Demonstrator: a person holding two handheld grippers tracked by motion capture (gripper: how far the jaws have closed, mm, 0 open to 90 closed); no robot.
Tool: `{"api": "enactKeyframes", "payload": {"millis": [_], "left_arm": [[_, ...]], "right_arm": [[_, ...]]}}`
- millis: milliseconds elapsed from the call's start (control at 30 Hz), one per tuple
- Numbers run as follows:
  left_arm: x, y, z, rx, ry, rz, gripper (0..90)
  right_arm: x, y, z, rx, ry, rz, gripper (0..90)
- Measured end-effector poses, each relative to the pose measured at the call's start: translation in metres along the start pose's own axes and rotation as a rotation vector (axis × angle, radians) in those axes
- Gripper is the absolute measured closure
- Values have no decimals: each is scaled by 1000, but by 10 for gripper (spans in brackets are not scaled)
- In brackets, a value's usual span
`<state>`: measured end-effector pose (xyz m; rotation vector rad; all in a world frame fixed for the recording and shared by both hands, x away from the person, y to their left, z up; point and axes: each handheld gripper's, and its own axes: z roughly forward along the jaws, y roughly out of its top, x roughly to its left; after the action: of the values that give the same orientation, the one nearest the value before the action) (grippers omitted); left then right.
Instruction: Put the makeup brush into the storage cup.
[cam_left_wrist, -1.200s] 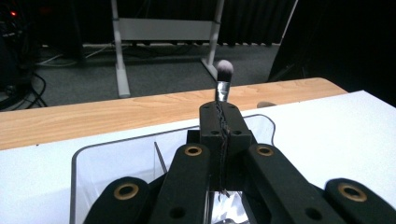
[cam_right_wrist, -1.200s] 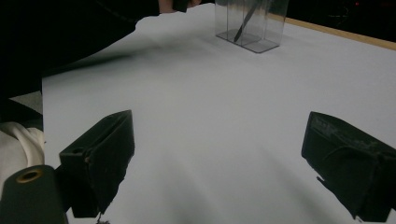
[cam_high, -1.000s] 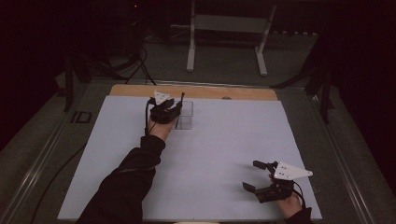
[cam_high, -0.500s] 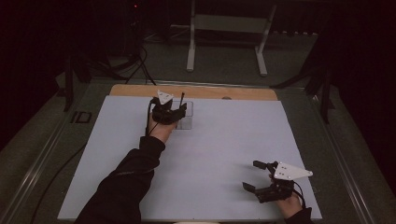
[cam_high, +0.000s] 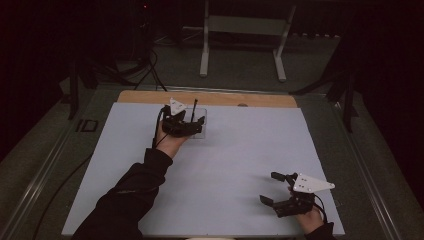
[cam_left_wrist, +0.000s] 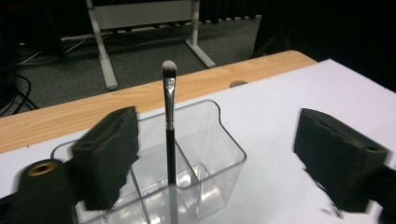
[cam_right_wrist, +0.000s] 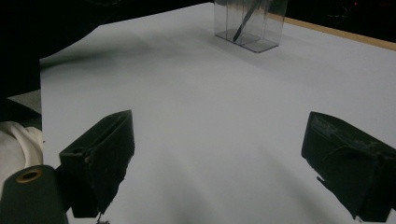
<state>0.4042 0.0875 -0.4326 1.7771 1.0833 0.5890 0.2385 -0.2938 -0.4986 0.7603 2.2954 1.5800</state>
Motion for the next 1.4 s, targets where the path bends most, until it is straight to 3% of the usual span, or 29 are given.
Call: {"api": "enactKeyframes", "payload": {"millis": [33, 100, 200, 400, 667, 800, 933, 1233, 1400], "left_arm": [[1, -1, -4, 11, -32, -15, 125], [2, -1, -6, 22, -66, -23, 20], [3, -5, -14, 19, -88, -15, 18], [6, -13, -30, 12, -88, 4, 16], [10, -24, -50, 4, -124, -6, 16], [10, -30, -58, 10, -134, 7, 17], [8, -38, -66, 5, -162, 41, 17], [5, -52, -88, -7, -221, 61, 17], [7, -64, -100, 14, -266, 79, 17]], "right_arm": [[0, 0, 0, 1, 0, 0, 97], [0, 0, 0, 1, 0, 1, 97], [0, 0, 0, 0, -1, 1, 97], [0, 0, 0, 0, 0, 2, 97], [0, 0, 0, 0, -3, 3, 97], [0, 0, 1, 2, -3, 3, 97], [-1, 0, 1, 0, -3, 6, 97], [-1, 0, 1, 1, -3, 7, 97], [-1, 0, 1, 2, -7, 5, 97]]}}
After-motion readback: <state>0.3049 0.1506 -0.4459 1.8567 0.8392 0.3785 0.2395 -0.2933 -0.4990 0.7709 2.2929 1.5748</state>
